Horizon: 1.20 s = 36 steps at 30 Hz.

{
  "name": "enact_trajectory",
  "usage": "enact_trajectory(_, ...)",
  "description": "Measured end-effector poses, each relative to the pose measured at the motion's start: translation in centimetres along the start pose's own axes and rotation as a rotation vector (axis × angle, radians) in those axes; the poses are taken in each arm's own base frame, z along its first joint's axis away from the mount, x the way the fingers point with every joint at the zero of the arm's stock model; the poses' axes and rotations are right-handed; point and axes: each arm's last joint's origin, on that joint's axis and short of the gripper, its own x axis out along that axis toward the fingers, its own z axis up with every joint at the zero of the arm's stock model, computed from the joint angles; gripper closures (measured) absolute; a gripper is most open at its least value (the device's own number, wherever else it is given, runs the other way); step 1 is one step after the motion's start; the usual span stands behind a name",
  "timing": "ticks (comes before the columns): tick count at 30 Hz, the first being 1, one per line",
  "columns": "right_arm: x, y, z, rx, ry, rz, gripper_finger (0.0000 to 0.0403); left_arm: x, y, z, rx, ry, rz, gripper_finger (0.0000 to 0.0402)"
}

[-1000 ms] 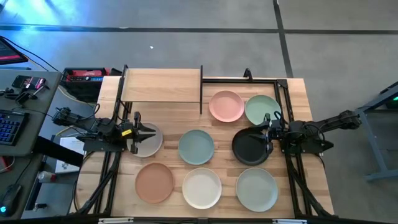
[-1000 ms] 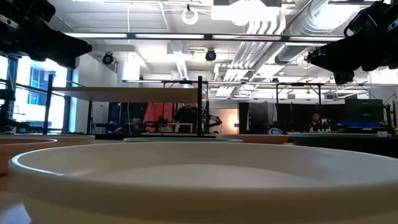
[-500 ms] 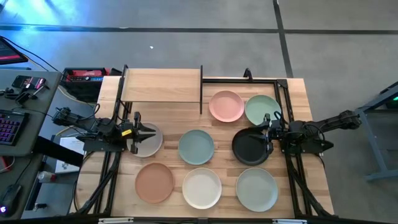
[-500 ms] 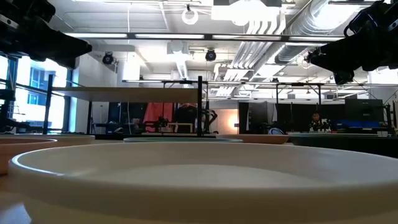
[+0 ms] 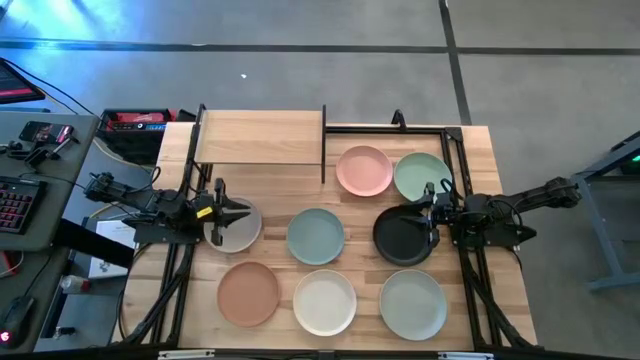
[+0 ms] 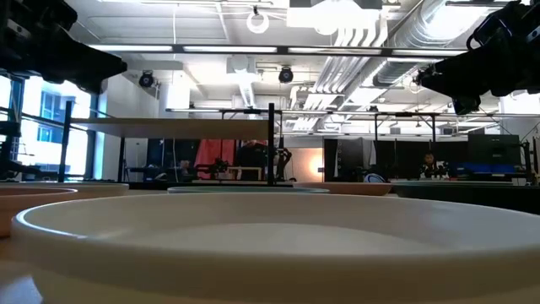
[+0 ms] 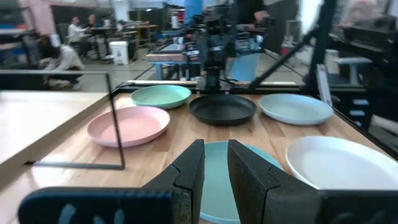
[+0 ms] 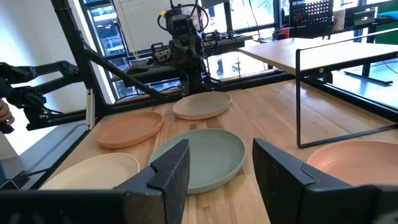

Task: Place and stack plates onto a shelf
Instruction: Put the light orange plate on the shelf

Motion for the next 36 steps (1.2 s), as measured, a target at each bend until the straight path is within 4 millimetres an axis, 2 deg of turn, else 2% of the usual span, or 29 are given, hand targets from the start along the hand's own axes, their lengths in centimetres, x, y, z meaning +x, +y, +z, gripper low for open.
enact_trajectory(13, 0.00, 0.00, -0.01, 0.000, 0.000, -0.001, 0.0247, 0.00, 0.03, 0.00, -0.228, -0.001, 0.009, 0.0342)
enact_trajectory(26, 0.00, -0.01, 0.01, 0.000, -0.001, -0.004, 0.0247, -0.01, 0.03, 0.40, -0.532, -0.041, 0.001, 0.0342)
enact_trajectory(36, 0.00, -0.01, 0.02, 0.035, -0.003, -0.003, 0.0247, -0.03, 0.04, 0.84, -0.620, -0.084, -0.012, 0.0342)
